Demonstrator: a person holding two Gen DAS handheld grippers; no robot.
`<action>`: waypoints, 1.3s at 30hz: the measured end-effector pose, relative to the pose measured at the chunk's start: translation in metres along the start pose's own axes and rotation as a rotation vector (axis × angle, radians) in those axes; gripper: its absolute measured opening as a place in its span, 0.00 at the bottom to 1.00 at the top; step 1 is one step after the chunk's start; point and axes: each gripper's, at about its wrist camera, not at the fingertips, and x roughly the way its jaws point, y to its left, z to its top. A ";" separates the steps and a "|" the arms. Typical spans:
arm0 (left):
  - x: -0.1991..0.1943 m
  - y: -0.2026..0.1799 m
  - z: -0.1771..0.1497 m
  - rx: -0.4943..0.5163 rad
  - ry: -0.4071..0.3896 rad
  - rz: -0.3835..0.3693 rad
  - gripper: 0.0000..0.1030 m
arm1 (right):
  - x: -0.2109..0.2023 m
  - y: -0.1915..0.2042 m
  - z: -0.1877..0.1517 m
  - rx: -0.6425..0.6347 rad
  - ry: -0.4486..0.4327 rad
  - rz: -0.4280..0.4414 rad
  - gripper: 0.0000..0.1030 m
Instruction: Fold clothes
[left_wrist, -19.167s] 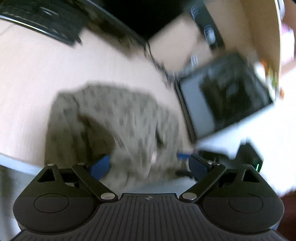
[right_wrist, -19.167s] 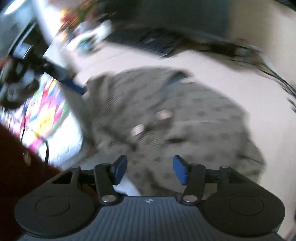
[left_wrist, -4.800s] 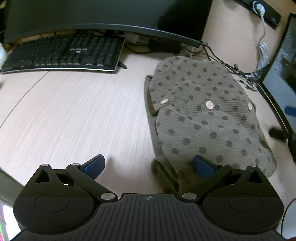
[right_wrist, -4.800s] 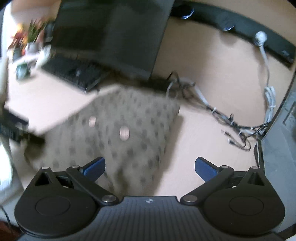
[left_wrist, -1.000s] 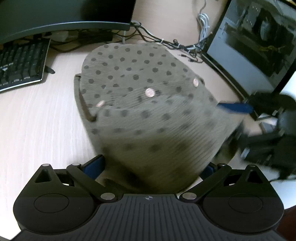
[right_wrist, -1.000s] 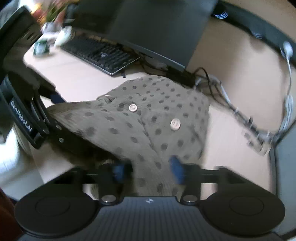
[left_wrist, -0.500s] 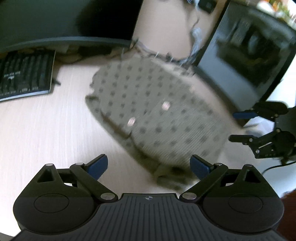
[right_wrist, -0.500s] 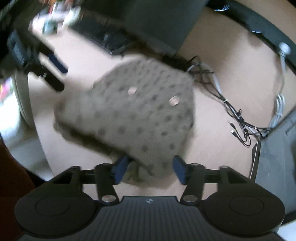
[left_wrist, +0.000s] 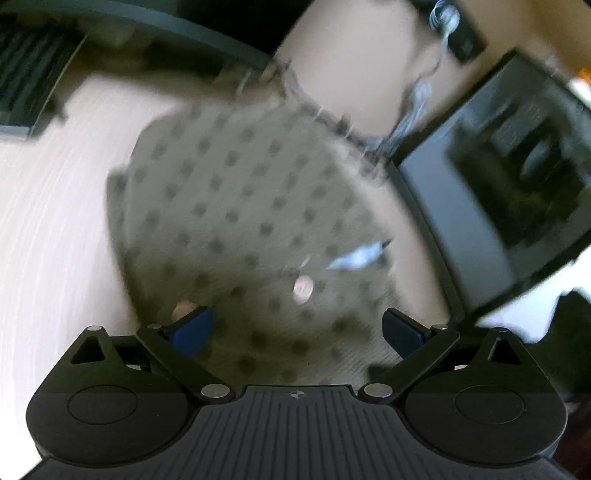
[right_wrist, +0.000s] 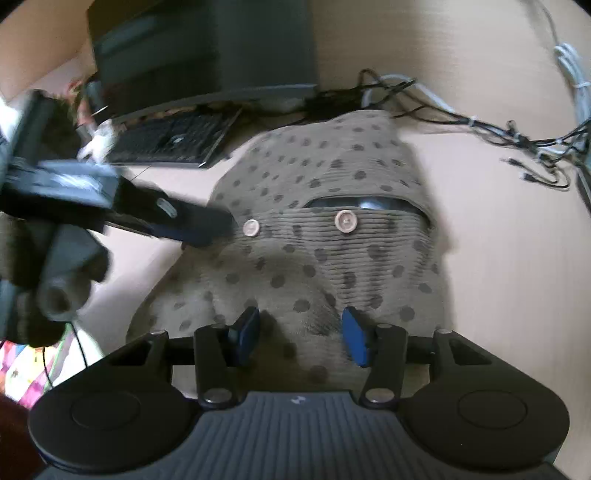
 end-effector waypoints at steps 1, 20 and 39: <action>-0.003 0.001 0.002 0.005 -0.016 0.006 0.98 | 0.000 0.002 0.000 -0.017 0.004 -0.001 0.50; 0.026 0.063 0.084 -0.120 -0.171 0.218 0.82 | -0.018 -0.006 0.004 0.139 -0.070 -0.100 0.70; -0.026 0.068 0.055 -0.005 -0.207 0.345 0.14 | -0.006 -0.018 0.071 0.006 -0.154 -0.162 0.45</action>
